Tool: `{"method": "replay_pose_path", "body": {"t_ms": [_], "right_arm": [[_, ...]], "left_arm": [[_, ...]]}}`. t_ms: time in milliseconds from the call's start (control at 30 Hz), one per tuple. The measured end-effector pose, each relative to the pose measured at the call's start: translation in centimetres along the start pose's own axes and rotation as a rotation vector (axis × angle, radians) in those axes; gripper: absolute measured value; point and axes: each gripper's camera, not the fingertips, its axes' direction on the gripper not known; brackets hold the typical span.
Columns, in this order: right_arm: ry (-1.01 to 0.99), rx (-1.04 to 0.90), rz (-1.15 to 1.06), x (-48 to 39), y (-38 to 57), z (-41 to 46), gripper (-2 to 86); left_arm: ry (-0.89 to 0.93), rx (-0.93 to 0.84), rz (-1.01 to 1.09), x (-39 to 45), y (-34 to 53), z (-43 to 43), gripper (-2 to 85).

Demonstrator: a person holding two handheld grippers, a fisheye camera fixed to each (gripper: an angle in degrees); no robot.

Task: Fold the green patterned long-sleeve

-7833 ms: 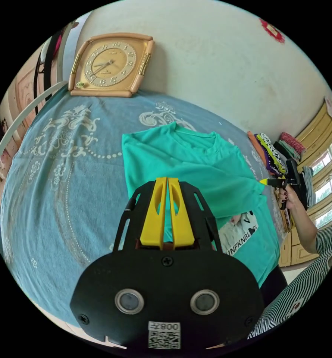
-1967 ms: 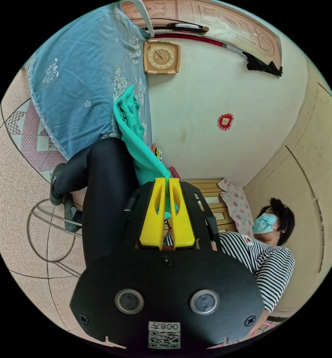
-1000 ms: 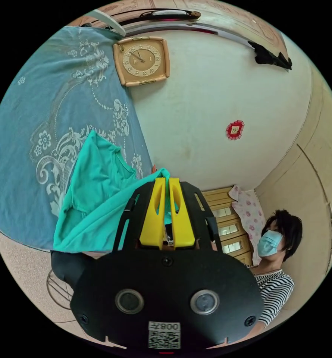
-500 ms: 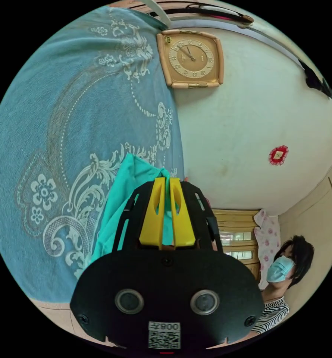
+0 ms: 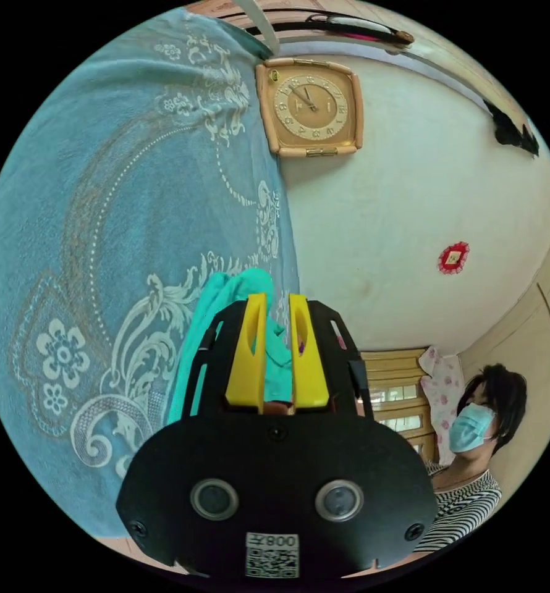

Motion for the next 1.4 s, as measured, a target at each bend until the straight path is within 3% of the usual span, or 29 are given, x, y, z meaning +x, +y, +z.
{"method": "replay_pose_path", "body": {"t_ms": [267,467,933,1167,1400], "right_arm": [[0.455,-0.157,-0.279,-3.9,2.6,9.5,6.0],[0.429,-0.248,-0.284,-2.5,2.2,16.0,6.0],[0.299,-0.170,-0.226,-0.3,-1.5,21.0,4.8],[0.372,-0.135,-0.273,-0.5,-2.2,22.4,4.9],[0.540,-0.215,-0.471,-2.4,0.9,26.5,5.2]], "left_arm": [[-0.327,-0.150,0.191,-1.0,4.4,9.2,9.7],[-0.530,-0.198,0.195,-4.1,4.5,15.4,4.1],[-0.387,-0.118,0.202,-8.7,5.5,20.8,1.2],[-0.230,-0.032,-0.019,-15.2,4.4,23.7,3.7],[-0.280,-0.072,0.209,-13.6,10.2,26.7,4.2]]}}
